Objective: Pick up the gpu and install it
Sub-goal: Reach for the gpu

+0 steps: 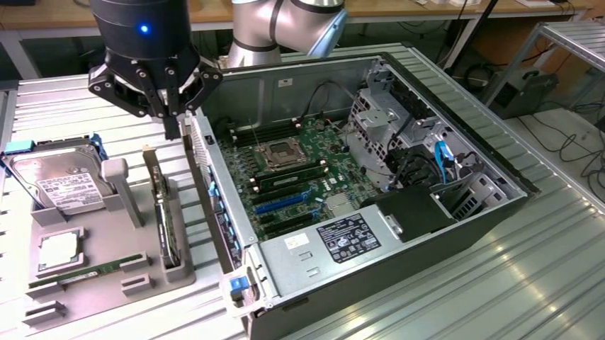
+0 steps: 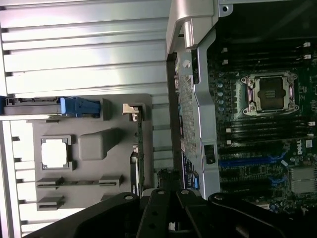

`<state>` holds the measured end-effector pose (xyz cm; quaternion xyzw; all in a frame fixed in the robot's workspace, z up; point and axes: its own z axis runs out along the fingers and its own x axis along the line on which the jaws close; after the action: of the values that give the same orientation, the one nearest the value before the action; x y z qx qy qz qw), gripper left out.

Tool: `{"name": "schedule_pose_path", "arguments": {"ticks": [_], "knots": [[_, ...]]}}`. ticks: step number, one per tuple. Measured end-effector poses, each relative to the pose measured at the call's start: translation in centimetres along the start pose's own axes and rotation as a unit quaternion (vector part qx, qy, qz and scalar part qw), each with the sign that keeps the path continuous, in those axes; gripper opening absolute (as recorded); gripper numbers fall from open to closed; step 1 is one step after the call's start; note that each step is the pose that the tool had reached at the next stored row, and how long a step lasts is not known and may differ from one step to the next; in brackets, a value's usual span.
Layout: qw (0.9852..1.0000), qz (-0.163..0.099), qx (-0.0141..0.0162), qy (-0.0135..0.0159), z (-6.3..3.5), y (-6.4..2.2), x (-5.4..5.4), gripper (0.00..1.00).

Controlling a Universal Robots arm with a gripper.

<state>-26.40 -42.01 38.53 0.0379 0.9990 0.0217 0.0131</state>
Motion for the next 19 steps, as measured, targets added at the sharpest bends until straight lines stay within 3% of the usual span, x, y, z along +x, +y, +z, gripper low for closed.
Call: {"name": "schedule_pose_path", "arguments": {"ticks": [19], "knots": [[1.0,0.0,0.0,0.0,0.19,-0.51,-0.03,0.11]]}}
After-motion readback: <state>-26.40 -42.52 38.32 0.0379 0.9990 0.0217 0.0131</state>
